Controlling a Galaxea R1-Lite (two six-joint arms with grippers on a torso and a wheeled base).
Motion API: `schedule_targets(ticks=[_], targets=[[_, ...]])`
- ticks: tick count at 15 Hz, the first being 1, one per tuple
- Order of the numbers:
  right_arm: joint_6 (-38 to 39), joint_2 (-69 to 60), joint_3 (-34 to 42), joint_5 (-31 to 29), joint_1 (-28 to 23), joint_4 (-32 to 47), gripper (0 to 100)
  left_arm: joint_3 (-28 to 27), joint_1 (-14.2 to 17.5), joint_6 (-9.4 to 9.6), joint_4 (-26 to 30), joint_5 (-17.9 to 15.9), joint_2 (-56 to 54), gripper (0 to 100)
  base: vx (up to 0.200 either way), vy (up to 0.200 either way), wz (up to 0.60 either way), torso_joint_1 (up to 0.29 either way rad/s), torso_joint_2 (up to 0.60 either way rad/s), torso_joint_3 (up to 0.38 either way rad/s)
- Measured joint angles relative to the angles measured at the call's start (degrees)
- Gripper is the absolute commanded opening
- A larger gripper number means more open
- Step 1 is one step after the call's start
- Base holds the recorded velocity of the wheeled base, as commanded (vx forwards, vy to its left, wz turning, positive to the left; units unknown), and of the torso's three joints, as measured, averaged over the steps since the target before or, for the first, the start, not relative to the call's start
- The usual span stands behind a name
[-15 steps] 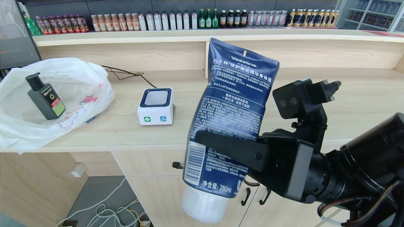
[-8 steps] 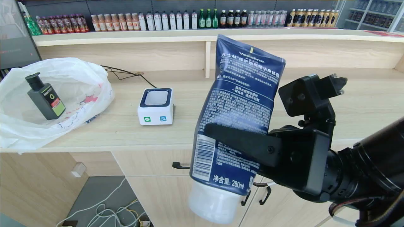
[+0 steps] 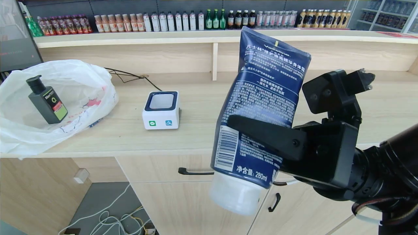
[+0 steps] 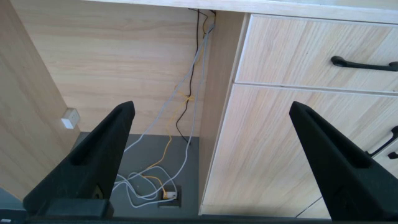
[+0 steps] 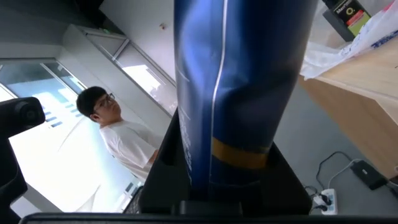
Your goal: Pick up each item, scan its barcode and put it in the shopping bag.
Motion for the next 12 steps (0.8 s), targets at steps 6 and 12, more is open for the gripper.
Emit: schedule_targets(ticks=[6, 12], targets=[[0.0, 0.1, 0.7, 0.0, -0.7, 0.0, 0, 0.0, 0.0, 0.02, 0.0, 0.0, 0.0, 100, 0.0, 0.0, 0.0, 0.0, 0.0, 0.0], [-0.5, 0.1, 0.4, 0.0, -1.4, 0.0, 0, 0.0, 0.0, 0.0, 0.0, 0.0, 0.0, 100, 0.0, 0.0, 0.0, 0.0, 0.0, 0.0]])
